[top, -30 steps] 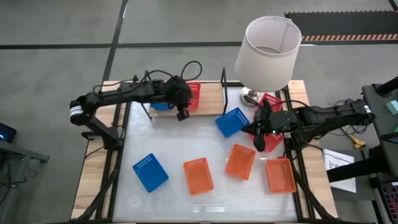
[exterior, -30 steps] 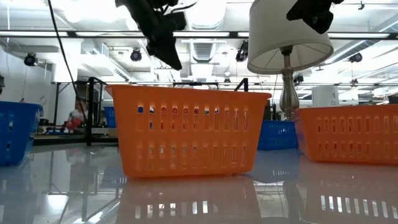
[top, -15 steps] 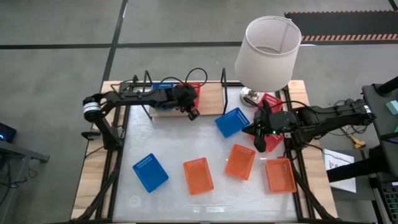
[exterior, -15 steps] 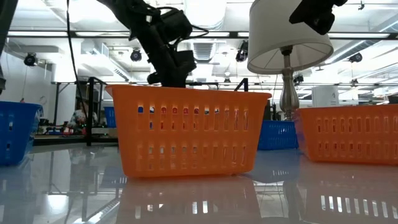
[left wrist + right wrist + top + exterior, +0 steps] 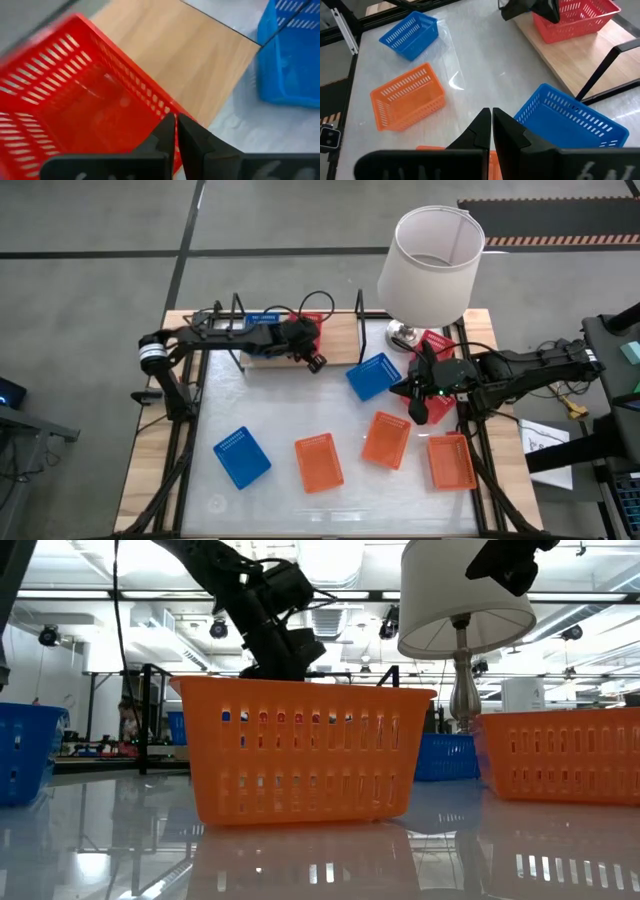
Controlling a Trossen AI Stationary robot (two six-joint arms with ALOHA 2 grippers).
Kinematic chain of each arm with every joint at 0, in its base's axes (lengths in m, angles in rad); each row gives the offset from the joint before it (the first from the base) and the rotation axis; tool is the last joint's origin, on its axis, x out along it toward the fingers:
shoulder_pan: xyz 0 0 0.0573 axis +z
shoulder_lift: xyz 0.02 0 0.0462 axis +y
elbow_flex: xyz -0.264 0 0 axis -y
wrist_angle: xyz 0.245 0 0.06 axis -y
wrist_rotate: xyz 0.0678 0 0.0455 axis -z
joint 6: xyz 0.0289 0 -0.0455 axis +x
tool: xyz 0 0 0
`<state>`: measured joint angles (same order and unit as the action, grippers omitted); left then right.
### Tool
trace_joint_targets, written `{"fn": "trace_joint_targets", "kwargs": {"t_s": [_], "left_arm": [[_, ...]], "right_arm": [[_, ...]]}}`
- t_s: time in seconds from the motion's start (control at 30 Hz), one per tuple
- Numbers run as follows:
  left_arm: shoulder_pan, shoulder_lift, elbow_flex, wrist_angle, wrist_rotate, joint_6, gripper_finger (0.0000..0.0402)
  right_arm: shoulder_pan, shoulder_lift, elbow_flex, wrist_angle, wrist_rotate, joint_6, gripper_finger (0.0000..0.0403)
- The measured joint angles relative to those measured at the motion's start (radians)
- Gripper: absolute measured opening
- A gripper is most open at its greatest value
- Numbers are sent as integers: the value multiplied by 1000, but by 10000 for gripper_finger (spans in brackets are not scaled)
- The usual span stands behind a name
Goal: Stack baskets on shelf by color
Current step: Put the bottom left red basket on the shelf
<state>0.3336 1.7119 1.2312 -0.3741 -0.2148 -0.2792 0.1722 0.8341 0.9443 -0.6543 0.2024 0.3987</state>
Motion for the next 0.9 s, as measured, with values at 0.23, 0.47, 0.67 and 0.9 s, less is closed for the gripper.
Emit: {"fn": "trace_joint_targets", "kwargs": {"t_s": [0.23,0.47,0.67,0.9], "left_arm": [[-2,-1,0,5,35,-30,1],[-2,-4,25,16,40,-30,1],[1,-94,71,29,28,70,1],[101,-138,69,14,-19,214,0]], "right_arm": [[0,0,0,0,7,-2,9],[0,0,0,0,7,1,9],[0,0,0,0,7,10,9],[0,0,0,0,6,22,9]]}}
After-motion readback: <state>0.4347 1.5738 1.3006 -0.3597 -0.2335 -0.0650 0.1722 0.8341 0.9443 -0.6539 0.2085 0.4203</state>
